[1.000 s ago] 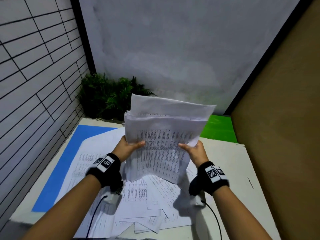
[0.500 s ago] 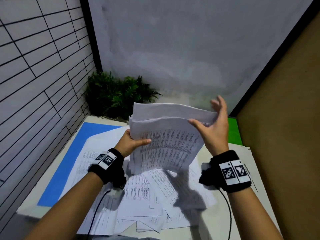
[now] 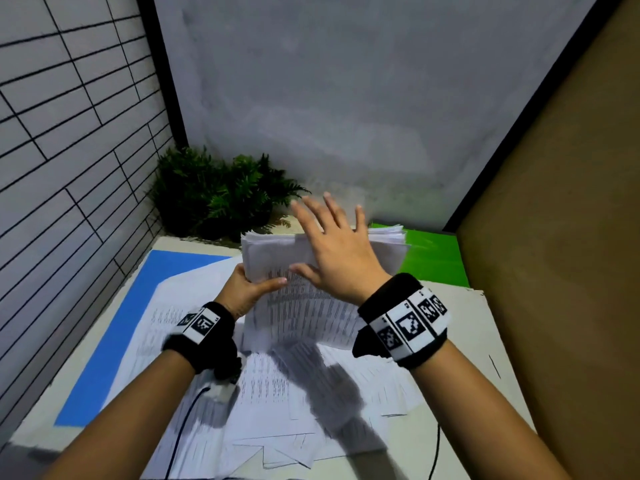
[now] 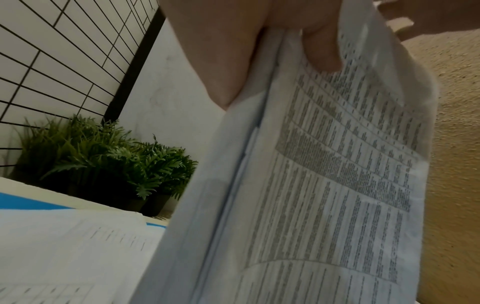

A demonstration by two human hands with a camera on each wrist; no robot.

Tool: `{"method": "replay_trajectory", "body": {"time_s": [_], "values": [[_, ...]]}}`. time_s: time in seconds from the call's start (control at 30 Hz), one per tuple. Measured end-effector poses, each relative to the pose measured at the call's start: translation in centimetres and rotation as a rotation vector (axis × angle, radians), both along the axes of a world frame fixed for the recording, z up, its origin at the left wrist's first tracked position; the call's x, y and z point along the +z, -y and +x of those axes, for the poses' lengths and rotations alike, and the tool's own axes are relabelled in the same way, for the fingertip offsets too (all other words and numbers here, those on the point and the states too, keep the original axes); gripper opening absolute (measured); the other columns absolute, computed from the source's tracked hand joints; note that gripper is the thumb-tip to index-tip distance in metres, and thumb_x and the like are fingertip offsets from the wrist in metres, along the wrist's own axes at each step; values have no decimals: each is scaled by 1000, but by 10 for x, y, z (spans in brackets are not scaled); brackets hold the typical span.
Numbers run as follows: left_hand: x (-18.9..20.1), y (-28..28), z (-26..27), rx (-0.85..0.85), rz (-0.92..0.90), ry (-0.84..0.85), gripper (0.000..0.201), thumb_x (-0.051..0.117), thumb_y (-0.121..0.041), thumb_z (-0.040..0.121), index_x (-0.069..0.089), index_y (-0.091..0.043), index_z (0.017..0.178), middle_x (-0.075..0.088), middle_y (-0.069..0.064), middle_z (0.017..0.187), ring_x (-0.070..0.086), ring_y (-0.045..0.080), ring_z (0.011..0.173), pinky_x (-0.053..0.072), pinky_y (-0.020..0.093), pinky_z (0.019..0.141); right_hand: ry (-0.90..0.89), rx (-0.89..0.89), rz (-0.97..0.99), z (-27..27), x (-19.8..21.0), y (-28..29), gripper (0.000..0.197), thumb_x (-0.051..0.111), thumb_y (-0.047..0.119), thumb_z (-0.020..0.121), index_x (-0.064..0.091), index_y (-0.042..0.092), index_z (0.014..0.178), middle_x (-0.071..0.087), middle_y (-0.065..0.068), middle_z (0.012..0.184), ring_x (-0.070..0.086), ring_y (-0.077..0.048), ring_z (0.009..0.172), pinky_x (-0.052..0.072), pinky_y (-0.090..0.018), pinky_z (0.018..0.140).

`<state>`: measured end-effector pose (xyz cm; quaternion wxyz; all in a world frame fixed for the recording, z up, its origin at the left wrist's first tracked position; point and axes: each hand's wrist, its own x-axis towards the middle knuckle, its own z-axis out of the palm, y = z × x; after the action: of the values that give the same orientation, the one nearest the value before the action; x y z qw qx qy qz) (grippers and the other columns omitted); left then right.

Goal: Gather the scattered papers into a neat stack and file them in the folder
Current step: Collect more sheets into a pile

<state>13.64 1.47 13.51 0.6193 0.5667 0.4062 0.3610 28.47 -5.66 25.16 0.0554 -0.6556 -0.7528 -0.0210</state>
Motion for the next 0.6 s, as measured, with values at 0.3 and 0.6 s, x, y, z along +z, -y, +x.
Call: {"method": "replay_trajectory", "body": {"time_s": [0.3, 0.6], "values": [[-3, 3, -9, 57, -107, -63, 68, 82, -40, 51, 61, -5, 106, 67, 16, 108, 64, 28, 101, 49, 47, 96, -827, -282, 102, 96, -17, 21, 19, 79, 18, 64, 61, 16, 69, 64, 10, 54, 56, 1, 58, 41, -20, 55], [5, 17, -1, 138, -68, -25, 40, 75, -17, 71, 62, -4, 106, 67, 14, 106, 64, 23, 93, 54, 28, 79, -1471, -391, 69, 76, -107, 35, 37, 68, -8, 66, 59, 11, 96, 72, 22, 73, 65, 10, 70, 54, -15, 74]]}}
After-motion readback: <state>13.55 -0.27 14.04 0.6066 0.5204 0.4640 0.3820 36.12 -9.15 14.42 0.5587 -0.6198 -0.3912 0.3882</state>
